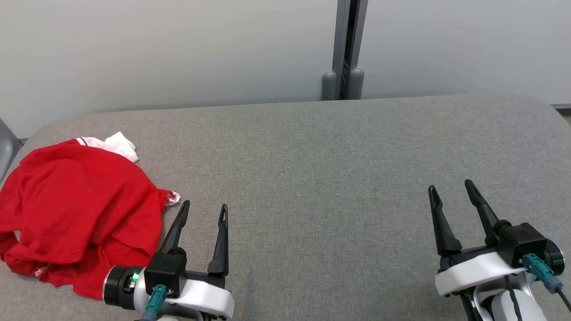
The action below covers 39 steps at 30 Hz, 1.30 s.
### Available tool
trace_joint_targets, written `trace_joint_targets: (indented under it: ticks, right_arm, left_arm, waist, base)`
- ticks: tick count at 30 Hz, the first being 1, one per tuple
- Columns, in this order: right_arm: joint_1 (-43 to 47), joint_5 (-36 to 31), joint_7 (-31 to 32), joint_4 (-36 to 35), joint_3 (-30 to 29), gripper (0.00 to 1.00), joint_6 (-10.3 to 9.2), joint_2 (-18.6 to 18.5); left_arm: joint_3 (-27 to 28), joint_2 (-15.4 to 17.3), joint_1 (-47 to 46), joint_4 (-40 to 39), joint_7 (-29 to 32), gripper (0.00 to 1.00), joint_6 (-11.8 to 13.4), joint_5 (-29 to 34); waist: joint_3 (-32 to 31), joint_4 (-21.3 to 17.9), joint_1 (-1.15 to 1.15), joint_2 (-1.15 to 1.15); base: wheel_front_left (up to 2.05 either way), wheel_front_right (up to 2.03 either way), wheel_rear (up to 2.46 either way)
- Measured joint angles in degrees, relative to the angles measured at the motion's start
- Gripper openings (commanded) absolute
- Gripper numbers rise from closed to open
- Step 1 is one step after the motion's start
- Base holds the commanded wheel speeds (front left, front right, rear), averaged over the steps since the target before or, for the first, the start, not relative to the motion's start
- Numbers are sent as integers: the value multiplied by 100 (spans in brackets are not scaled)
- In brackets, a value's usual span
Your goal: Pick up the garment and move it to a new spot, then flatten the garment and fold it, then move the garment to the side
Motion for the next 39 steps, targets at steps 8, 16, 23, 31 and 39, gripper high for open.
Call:
trace_joint_targets:
  ticks: [8, 16, 23, 31, 39]
  right_arm:
    - [-25, 5, 0, 47, 5, 100, 0, 1]
    - [75, 94, -1, 40, -21, 100, 0, 0]
    - [204, 103, -1, 16, 26, 100, 0, 3]
    - [232, 263, 0, 20, 227, 100, 0, 0]
    - [262, 459, -1, 8, 441, 100, 0, 2]
  left_arm:
    - [-9, 0, -2, 24, 0, 100, -22, -29]
    - [-34, 0, -2, 79, 0, 100, -57, -46]
    - [37, -1, 41, 112, 0, 100, -71, -46]
    - [475, 10, 149, 107, -1, 100, -188, 121]
    - [797, 18, 351, 42, -1, 100, -321, 219]
  waist:
    - [-9, -37, 0, 0]
    - [-47, 140, 0, 0]
    - [-111, 579, 0, 0]
    - [-232, 1380, 0, 0]
    - [-339, 2098, 0, 0]
  base:
    - [0, 0, 0]
    - [0, 0, 0]
    - [0, 0, 0]
    - [0, 0, 0]
    - [0, 0, 0]
